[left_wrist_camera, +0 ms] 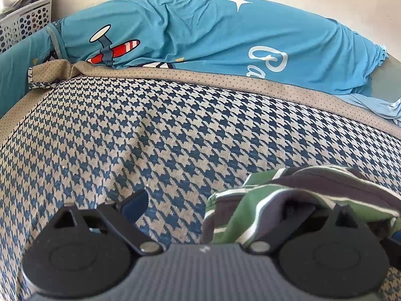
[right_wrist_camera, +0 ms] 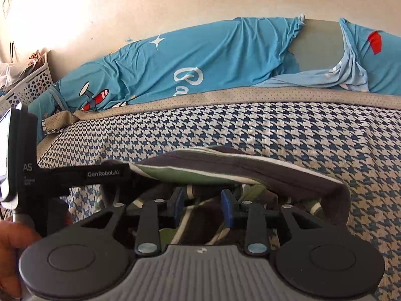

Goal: Fold clothes

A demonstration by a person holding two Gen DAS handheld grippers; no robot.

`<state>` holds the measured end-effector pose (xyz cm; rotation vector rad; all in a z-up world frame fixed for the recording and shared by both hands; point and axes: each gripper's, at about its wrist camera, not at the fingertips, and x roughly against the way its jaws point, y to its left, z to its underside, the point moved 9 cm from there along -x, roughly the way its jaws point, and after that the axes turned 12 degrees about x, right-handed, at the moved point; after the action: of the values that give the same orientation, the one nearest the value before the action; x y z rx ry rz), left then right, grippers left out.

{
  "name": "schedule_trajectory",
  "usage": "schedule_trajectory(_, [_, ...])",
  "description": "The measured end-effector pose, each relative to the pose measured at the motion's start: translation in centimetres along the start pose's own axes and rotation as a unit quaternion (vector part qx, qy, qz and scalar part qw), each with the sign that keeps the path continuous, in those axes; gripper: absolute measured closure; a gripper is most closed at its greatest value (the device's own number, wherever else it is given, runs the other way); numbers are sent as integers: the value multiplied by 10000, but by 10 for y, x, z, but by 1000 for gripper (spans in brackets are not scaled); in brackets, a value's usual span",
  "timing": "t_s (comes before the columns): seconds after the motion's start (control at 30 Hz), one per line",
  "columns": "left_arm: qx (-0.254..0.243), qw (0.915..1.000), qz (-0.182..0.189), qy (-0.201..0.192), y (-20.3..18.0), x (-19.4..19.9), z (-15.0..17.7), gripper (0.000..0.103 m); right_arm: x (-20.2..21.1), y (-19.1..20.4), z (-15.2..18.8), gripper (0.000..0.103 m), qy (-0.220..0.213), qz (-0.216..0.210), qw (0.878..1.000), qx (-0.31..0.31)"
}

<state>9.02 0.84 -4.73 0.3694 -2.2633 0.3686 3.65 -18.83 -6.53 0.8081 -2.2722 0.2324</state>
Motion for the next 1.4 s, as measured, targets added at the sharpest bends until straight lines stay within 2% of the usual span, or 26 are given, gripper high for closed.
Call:
schedule_trajectory(0.23, [-157,9986,-208,-469,-5,11,-15,5,-5,0,24,70,380,-179,9991,16])
schedule_trajectory(0.4, [-202,9955,-449,-808,-2,16,-27,5,-3,2,19,69,178,-395,9988,-205])
schedule_trajectory(0.5, [-158,9932,-603,-982,2,19,-35,5,-4,5,13,61,46,-397,9990,-203])
schedule_trajectory(0.73, [352,9875,-1083,-1087,34,17,-52,5,-14,-13,16,60,196,311,9989,-307])
schedule_trajectory(0.8, [514,9857,-1232,-1031,45,14,-54,5,-17,-18,17,60,198,310,9987,-364])
schedule_trajectory(0.93, [648,9861,-1227,-915,53,13,-53,4,-24,-24,15,60,136,278,9985,-457])
schedule_trajectory(1.0, [622,9853,-1260,-967,53,17,-54,2,-29,-27,15,60,157,397,9979,-496])
schedule_trajectory(1.07, [647,9863,-1103,-1042,52,25,-57,0,-31,-31,17,60,186,336,9968,-702])
schedule_trajectory(1.17, [632,9917,-385,-1055,41,39,-60,0,-33,-37,20,60,244,200,9944,-1010])
schedule_trajectory(1.23, [513,9932,-32,-1046,31,49,-60,0,-35,-41,22,54,270,157,9929,-1150])
schedule_trajectory(1.4, [188,9939,815,-718,7,61,-43,0,-38,-45,24,55,242,54,9907,-1340])
